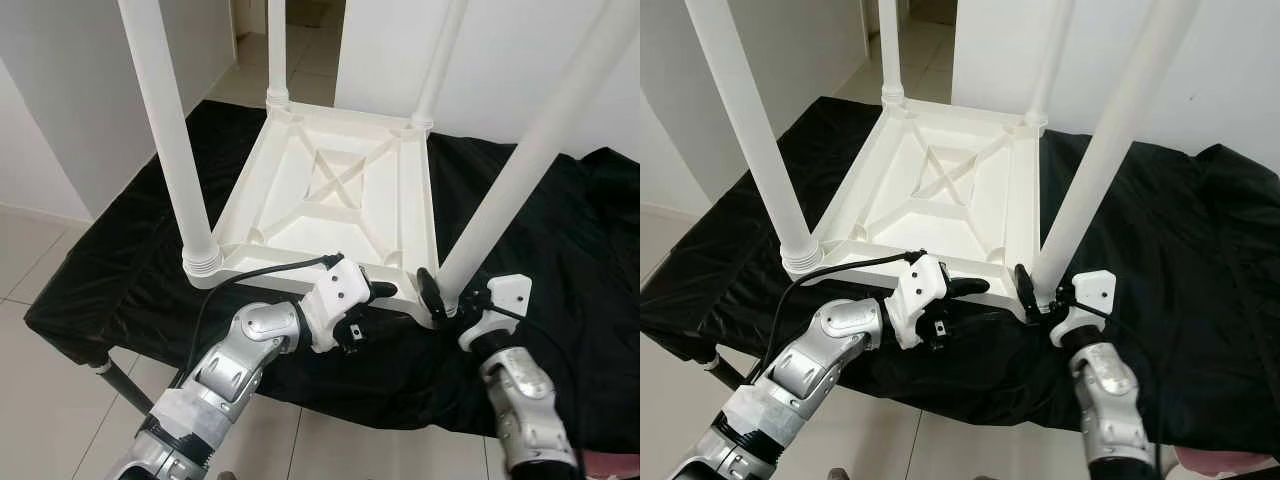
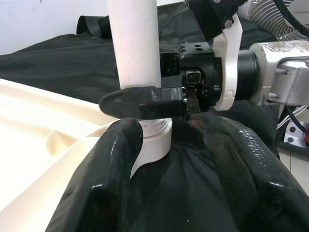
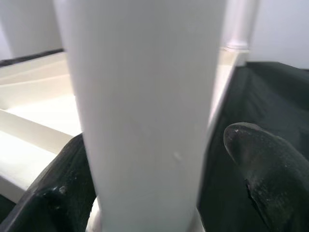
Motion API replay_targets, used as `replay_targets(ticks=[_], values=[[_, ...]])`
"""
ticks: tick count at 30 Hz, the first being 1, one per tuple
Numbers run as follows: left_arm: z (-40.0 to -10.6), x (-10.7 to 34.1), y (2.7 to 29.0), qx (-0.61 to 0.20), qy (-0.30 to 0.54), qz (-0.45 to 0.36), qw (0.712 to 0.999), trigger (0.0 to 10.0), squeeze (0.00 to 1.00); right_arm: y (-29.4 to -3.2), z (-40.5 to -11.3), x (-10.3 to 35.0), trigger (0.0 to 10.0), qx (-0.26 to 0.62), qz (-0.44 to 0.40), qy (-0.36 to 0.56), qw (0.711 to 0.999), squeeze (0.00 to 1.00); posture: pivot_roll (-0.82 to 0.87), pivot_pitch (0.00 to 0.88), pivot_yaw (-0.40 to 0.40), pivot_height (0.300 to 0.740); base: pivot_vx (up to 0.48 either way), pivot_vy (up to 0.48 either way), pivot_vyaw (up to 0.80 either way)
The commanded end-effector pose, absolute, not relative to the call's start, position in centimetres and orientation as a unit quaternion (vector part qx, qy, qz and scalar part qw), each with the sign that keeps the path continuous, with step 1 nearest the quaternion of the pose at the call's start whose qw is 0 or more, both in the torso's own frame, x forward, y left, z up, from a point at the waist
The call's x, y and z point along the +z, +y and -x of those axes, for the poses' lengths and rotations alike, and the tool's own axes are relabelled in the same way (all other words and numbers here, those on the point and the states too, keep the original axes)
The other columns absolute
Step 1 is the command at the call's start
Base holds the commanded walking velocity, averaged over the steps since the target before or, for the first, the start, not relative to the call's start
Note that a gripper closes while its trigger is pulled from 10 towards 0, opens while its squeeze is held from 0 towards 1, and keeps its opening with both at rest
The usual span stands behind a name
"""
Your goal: Building children table
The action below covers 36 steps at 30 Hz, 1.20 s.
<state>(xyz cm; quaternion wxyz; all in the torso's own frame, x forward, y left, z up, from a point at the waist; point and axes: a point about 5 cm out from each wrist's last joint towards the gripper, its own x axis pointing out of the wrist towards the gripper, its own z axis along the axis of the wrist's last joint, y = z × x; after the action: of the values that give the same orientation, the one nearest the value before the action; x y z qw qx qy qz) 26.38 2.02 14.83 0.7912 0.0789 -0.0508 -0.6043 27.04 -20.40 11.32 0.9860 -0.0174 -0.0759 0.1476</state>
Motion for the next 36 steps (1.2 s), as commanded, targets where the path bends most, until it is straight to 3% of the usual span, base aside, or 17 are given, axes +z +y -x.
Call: replay_targets(ticks=[1, 7, 8, 9, 10, 26, 27, 31, 36], values=[[-26.0, 15.0, 1.7, -0.622, -0.052, -0.081, 0.777, 10.0, 0.0, -20.2, -27.3, 11.1, 10.0, 0.174, 0.016, -0.065, 0.982, 0.0, -0.09, 0.0, -0.027, 0.74, 0.0, 0.0, 0.0], [-25.9, 15.0, 1.5, -0.624, -0.054, -0.083, 0.775, 10.0, 0.0, -19.7, -28.9, 11.6, 10.0, 0.242, 0.047, -0.055, 0.967, 0.0, -0.09, 0.0, -0.025, 0.74, 0.0, 0.0, 0.0], [-25.9, 15.0, 1.4, -0.625, -0.054, -0.085, 0.774, 10.0, 0.0, -19.4, -29.0, 11.4, 2.8, 0.257, 0.051, -0.05, 0.964, 0.0, -0.08, 0.0, -0.028, 0.74, 0.0, 0.0, 0.0], [-25.9, 15.0, 1.4, -0.625, -0.054, -0.085, 0.774, 10.0, 0.0, -19.4, -29.0, 11.4, 2.8, 0.257, 0.051, -0.05, 0.964, 0.0, -0.08, 0.0, -0.028, 0.74, 0.0, 0.0, 0.0], [-25.9, 15.0, 1.5, -0.625, -0.055, -0.087, 0.774, 10.0, 0.0, -19.0, -28.9, 11.0, 0.0, 0.278, 0.05, -0.04, 0.958, 0.0, -0.08, 0.0, -0.031, 0.74, 0.0, 0.0, 0.0], [-25.9, 15.1, 1.4, -0.626, -0.055, -0.086, 0.773, 10.0, 0.0, -20.4, -28.7, 10.5, 0.0, 0.266, 0.041, -0.033, 0.963, 0.0, -0.08, 0.0, -0.025, 0.74, 0.0, 0.0, 0.0], [-25.9, 15.1, 1.4, -0.626, -0.055, -0.086, 0.773, 10.0, 0.0, -20.6, -28.6, 10.6, 10.0, 0.253, 0.034, -0.035, 0.966, 0.0, -0.08, 0.0, -0.024, 0.74, 0.0, 0.0, 0.0], [-25.9, 15.1, 1.4, -0.627, -0.055, -0.086, 0.773, 10.0, 0.0, -20.6, -28.5, 10.7, 10.0, 0.244, 0.029, -0.036, 0.969, 0.0, -0.09, 0.0, -0.023, 0.74, 0.0, 0.0, 0.0], [-26.0, 15.1, 1.4, -0.626, -0.055, -0.086, 0.773, 10.0, 0.0, -20.6, -28.5, 10.3, 10.0, 0.161, 0.04, -0.014, 0.986, 0.0, -0.09, 0.0, -0.021, 0.74, 0.0, 0.0, 0.0]])
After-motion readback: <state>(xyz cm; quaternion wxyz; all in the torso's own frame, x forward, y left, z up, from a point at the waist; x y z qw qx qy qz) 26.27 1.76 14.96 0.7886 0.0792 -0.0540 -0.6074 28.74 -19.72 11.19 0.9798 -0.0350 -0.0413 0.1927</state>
